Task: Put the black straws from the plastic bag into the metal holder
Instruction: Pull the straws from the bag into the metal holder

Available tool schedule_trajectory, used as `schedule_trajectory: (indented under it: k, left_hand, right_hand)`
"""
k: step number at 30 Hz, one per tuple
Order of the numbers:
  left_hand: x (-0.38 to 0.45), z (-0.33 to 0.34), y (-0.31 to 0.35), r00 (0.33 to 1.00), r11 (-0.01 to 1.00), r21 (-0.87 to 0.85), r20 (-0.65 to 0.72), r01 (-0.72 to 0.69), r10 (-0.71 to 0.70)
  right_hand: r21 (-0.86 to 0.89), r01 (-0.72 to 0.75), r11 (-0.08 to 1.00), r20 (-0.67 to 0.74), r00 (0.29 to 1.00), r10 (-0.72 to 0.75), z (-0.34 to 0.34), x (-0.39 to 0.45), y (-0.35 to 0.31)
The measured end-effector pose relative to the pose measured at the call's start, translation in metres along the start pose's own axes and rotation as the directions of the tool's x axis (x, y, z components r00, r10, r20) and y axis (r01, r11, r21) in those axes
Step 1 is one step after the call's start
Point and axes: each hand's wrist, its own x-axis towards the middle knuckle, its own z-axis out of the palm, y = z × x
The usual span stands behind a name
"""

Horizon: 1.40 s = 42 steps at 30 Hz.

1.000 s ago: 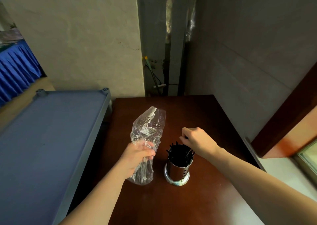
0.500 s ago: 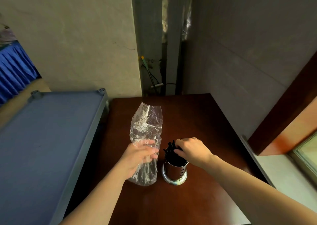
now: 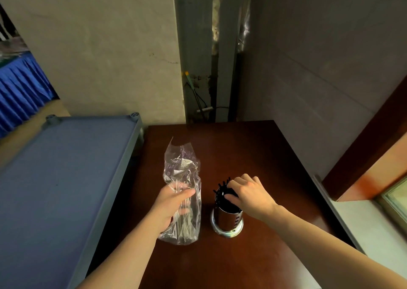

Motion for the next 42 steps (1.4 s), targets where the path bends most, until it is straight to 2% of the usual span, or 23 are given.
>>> schedule_trajectory:
  k: [6,12,23,32,35,38,40,42]
  left_hand:
    - [0.005,-0.015,-0.008,0.994,0.99,0.135,-0.106,0.036,-0.022]
    - [0.011,-0.039,-0.018,0.981,0.978,0.19,-0.187,0.084,-0.048]
    - [0.027,-0.092,-0.024,0.966,0.955,0.253,-0.238,0.157,-0.096]
    - [0.041,-0.106,-0.03,0.933,0.902,0.383,-0.357,0.201,-0.057]
    - [0.043,-0.096,-0.021,0.903,0.816,0.536,-0.427,0.217,0.04]
    - [0.041,-0.077,-0.007,0.864,0.687,0.704,-0.448,0.181,0.23]
    - [0.037,-0.057,0.001,0.862,0.612,0.785,-0.373,0.096,0.343]
    - [0.032,-0.032,0.004,0.874,0.585,0.809,-0.243,-0.057,0.421]
  right_hand:
    - [0.031,-0.022,0.999,-0.017,1.0,0.022,0.003,-0.003,-0.004]
    - [0.069,-0.032,0.997,-0.043,0.998,0.035,-0.001,-0.007,-0.007]
    - [0.101,-0.049,0.994,-0.03,0.998,0.052,-0.001,-0.015,-0.009]
    - [0.221,-0.109,0.969,-0.019,0.993,0.116,0.005,-0.023,0.004]
    - [0.312,-0.133,0.941,-0.005,0.99,0.142,0.005,-0.028,0.009]
    - [0.459,-0.187,0.869,0.035,0.981,0.192,0.006,-0.034,0.015]
    - [0.547,-0.222,0.807,0.063,0.972,0.224,0.008,-0.039,0.019]
    - [0.619,-0.26,0.741,0.105,0.962,0.25,0.012,-0.045,0.023]
